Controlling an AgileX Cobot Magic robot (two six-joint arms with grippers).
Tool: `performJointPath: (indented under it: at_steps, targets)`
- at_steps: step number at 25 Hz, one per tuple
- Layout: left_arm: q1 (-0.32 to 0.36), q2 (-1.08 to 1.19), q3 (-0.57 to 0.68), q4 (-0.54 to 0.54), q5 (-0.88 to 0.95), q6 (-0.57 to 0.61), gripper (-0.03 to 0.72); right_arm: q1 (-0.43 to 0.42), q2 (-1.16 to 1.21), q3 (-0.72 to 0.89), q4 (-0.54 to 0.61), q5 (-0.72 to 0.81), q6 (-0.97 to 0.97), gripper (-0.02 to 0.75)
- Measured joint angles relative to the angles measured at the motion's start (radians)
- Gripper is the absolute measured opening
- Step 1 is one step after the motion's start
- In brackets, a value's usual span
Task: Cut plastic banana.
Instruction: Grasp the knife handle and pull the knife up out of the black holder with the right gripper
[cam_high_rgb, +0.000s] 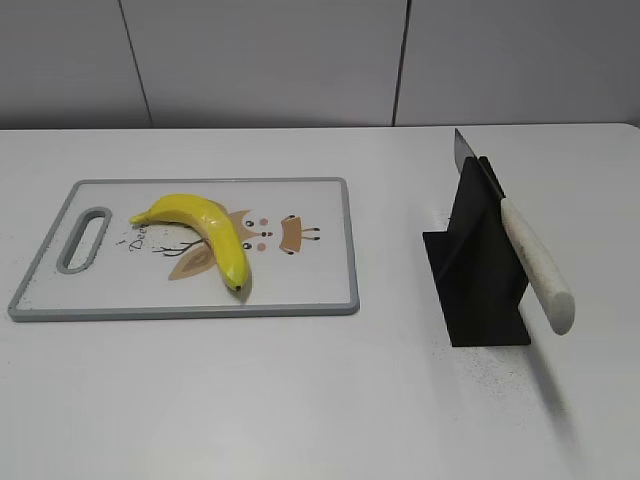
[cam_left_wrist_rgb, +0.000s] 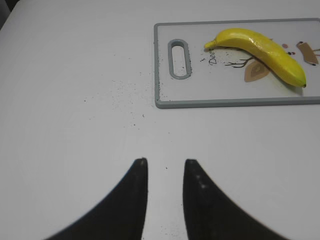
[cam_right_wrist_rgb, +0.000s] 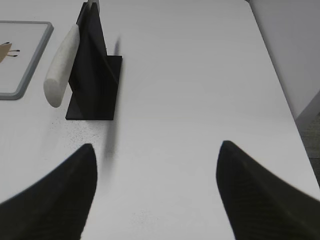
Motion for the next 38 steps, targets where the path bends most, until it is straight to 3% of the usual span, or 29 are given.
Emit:
performJointPath:
  at_steps: [3, 5, 7, 8, 10, 16, 21, 28, 33, 38]
  targets:
    - [0.0, 0.0, 0.0, -0.002, 0.0, 0.0, 0.285, 0.0, 0.0, 0.0, 0.0, 0.0, 0.0, 0.563]
    - [0.0, 0.0, 0.0, -0.007, 0.0, 0.0, 0.403, 0.0, 0.0, 0.0, 0.0, 0.0, -0.002, 0.573]
    - [0.0, 0.0, 0.0, -0.01, 0.0, 0.0, 0.579, 0.0, 0.0, -0.001, 0.006, -0.002, -0.017, 0.61]
    - [0.0, 0.0, 0.0, -0.011, 0.0, 0.0, 0.629, 0.0, 0.0, -0.006, 0.006, -0.003, -0.017, 0.624]
    - [0.0, 0.0, 0.0, -0.011, 0.0, 0.0, 0.659, 0.0, 0.004, -0.027, 0.006, -0.008, -0.033, 0.641]
    - [0.0, 0.0, 0.0, -0.012, 0.0, 0.0, 0.665, 0.0, 0.163, -0.123, 0.006, -0.019, -0.049, 0.642]
    - [0.0, 0.0, 0.0, -0.012, 0.0, 0.0, 0.66, 0.006, 0.418, -0.241, 0.013, 0.015, -0.049, 0.594]
    - [0.0, 0.0, 0.0, -0.012, 0.0, 0.0, 0.647, 0.049, 0.736, -0.404, 0.144, 0.088, -0.05, 0.579]
    - [0.0, 0.0, 0.0, -0.012, 0.0, 0.0, 0.634, 0.113, 0.952, -0.476, 0.17, 0.132, -0.05, 0.578]
    - [0.0, 0.0, 0.0, -0.014, 0.0, 0.0, 0.623, 0.119, 1.181, -0.545, 0.207, 0.136, -0.05, 0.578]
